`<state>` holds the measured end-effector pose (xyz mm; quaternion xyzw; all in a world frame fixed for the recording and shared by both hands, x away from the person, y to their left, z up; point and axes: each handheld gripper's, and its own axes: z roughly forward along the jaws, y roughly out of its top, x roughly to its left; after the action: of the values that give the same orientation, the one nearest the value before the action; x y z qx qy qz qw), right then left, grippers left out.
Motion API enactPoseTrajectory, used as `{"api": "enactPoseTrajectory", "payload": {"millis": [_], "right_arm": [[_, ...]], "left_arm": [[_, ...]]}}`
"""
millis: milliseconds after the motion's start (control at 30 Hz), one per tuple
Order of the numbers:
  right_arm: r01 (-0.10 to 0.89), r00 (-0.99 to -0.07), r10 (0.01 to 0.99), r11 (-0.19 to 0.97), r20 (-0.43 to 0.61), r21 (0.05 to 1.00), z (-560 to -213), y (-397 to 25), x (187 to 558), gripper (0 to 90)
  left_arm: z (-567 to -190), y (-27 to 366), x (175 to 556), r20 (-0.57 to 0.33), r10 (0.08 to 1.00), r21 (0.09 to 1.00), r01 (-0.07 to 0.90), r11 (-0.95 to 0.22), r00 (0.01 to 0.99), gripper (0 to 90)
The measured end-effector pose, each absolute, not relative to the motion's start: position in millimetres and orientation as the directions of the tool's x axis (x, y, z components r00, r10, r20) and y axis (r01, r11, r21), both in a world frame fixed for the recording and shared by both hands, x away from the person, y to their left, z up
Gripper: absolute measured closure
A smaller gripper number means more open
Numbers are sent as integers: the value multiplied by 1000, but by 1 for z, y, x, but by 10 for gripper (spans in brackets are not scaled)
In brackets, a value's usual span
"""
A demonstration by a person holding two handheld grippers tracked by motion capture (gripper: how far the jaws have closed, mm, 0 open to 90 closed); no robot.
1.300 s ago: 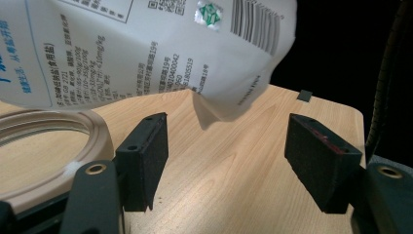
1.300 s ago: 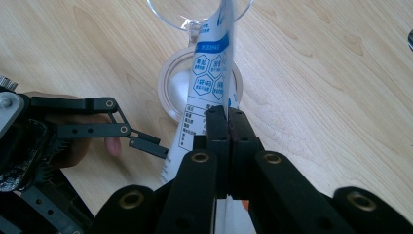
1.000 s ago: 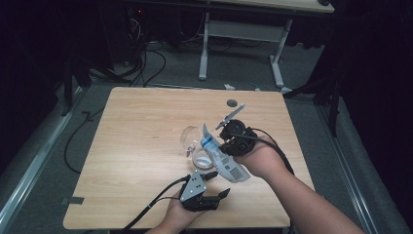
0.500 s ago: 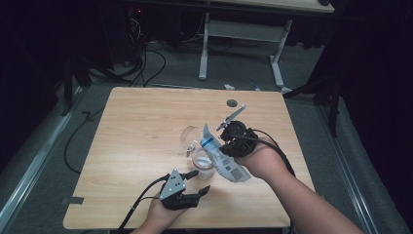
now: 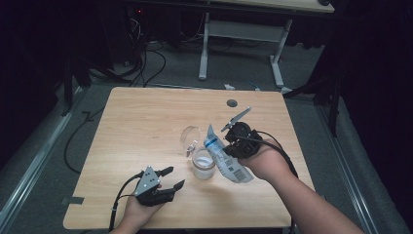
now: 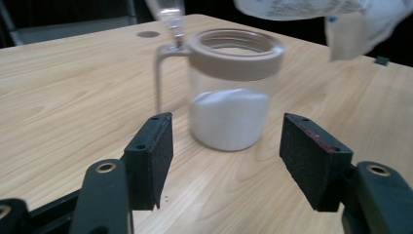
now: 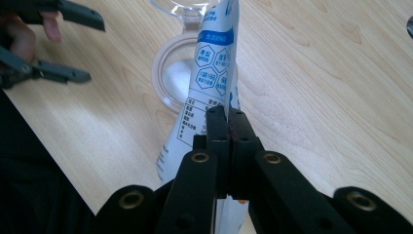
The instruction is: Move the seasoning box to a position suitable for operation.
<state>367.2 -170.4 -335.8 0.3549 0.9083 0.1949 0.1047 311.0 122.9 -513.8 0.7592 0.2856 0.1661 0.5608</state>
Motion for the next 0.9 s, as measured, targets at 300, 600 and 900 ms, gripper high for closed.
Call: {"api": "enactPoseTrajectory", "payload": {"millis": [300, 600, 900], "right_arm": [[633, -694, 718, 643, -53, 431, -341, -192, 366, 900], [662, -663, 746, 619, -54, 423, -352, -212, 369, 900], [695, -625, 778, 592, -63, 409, -362, -233, 375, 900]], "left_arm": [[-518, 140, 318, -109, 652, 944, 283, -169, 750, 391], [-519, 147, 321, -114, 667, 942, 293, -163, 736, 396], [-521, 148, 321, -141, 663, 938, 314, -149, 735, 403]]}}
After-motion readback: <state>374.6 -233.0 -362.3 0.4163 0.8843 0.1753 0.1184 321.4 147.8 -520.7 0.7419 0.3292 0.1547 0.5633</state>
